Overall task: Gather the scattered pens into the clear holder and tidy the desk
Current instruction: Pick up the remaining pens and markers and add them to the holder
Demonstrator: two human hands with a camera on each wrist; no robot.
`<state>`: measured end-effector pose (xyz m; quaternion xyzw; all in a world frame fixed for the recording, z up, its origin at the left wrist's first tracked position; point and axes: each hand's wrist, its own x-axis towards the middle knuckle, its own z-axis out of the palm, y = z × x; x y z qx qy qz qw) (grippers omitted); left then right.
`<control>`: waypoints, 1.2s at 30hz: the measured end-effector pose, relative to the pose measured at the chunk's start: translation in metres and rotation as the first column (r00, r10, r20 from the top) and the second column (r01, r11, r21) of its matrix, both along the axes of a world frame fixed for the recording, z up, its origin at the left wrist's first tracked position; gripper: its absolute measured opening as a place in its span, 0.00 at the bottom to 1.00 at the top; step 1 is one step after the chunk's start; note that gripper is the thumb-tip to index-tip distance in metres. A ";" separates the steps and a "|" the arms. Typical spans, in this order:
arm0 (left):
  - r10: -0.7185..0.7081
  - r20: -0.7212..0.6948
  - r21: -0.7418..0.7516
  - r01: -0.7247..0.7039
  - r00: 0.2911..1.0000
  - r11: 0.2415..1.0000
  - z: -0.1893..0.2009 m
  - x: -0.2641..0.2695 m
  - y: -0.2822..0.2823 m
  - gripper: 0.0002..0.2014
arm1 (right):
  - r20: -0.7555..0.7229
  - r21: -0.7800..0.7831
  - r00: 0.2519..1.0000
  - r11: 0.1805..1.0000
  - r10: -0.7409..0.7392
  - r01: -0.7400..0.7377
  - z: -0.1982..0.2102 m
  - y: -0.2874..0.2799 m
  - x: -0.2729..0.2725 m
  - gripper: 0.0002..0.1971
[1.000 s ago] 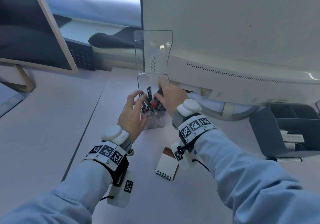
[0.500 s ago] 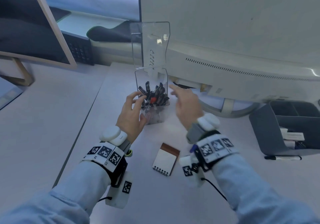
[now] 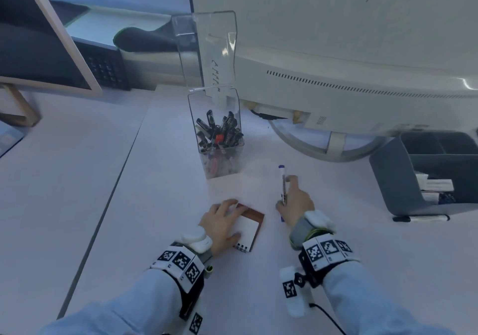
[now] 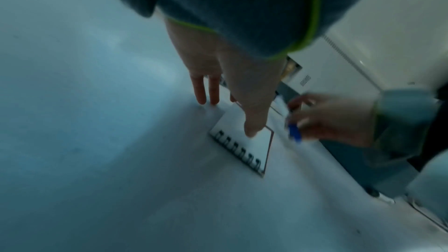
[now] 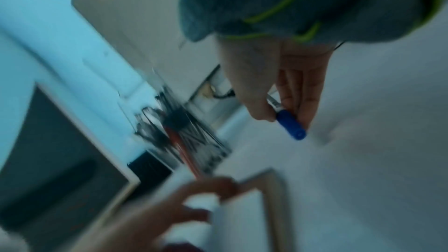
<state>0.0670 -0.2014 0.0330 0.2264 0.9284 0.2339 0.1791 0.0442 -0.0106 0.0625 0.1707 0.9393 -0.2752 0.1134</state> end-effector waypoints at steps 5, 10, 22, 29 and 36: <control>-0.052 0.091 -0.100 0.061 0.995 0.993 -0.014 0.009 0.031 0.38 | -0.346 -0.538 0.927 0.840 -0.145 -0.070 0.054 0.018 0.005 0.43; -0.040 0.114 -0.171 0.059 0.993 0.984 -0.017 -0.004 0.084 0.38 | -0.584 -0.428 0.811 0.833 0.040 -0.350 0.105 0.034 -0.047 0.41; 0.264 0.327 -0.104 -0.243 0.907 0.965 -0.019 -0.013 0.204 0.22 | -0.594 -0.404 0.801 0.833 0.075 -0.378 0.071 0.095 -0.110 0.39; 0.381 0.198 -0.108 -0.366 0.903 0.924 -0.001 -0.024 0.176 0.37 | -0.651 -0.182 0.689 0.816 0.318 -0.549 0.081 0.039 -0.130 0.43; 0.562 0.122 -0.123 -0.549 0.818 0.827 0.017 -0.019 0.106 0.36 | -0.665 -0.036 0.478 0.615 0.573 -0.788 0.105 -0.056 -0.128 0.38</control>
